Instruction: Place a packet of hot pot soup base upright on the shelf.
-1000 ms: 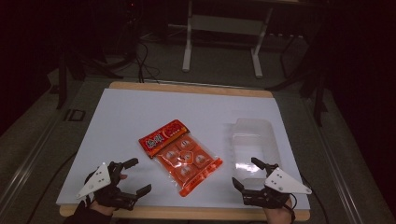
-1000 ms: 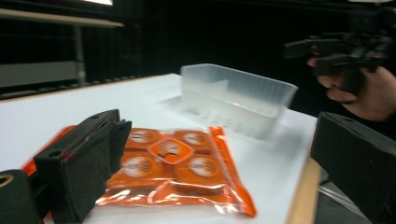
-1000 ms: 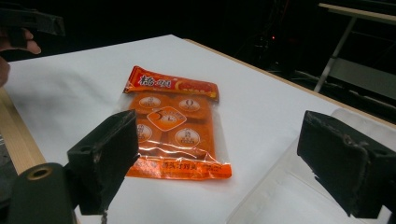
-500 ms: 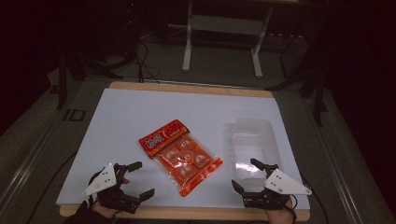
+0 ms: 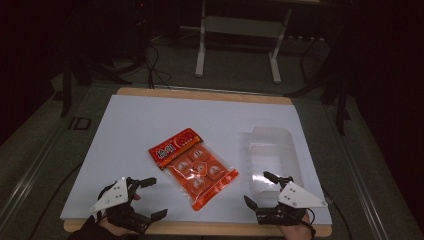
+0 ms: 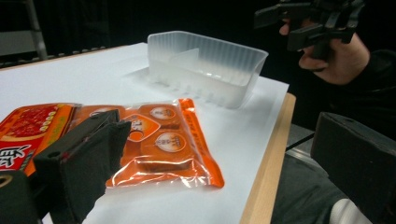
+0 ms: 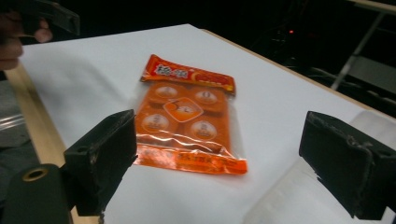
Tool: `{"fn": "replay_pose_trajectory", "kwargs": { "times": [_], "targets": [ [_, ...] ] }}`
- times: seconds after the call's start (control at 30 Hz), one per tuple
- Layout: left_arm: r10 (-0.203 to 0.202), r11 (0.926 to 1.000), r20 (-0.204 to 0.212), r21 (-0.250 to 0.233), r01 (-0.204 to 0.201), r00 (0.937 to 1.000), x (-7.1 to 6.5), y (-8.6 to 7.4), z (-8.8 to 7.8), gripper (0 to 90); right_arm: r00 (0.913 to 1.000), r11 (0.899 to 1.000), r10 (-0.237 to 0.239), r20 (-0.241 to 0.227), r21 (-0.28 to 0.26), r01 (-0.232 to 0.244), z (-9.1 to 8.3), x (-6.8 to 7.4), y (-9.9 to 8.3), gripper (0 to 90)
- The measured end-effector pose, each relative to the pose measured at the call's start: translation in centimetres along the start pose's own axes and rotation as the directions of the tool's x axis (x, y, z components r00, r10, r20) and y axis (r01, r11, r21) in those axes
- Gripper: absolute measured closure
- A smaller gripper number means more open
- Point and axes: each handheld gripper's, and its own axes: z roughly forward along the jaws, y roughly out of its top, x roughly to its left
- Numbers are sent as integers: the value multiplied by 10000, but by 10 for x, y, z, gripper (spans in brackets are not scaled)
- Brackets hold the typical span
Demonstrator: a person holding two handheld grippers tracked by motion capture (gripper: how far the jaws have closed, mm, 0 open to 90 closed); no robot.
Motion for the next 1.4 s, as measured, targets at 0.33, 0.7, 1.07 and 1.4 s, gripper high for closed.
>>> {"fn": "replay_pose_trajectory", "kwargs": {
  "times": [0.33, 0.7, 1.07, 1.4],
  "targets": [
    [107, 9996, 253, -279, -100, 9996, -2, 13, -3, 29, 9994, 9995, -290, -184, -84, 289, 1, 6, 2, 104],
    [545, 9968, -622, -543, -579, 9966, 6, 33, -3, 29, 9988, 9984, -448, -185, -340, 442, -3, 10, 7, 104],
    [262, 9992, -1553, -241, -303, 9875, 42, 36, 9, 51, 9978, 9966, -619, -240, -565, 604, -5, 15, 9, 112],
    [-472, 9986, -1931, 146, 509, 9800, 72, 26, 18, 51, 9976, 9965, -614, -313, -596, 594, -4, 16, 10, 112]
  ]
}}
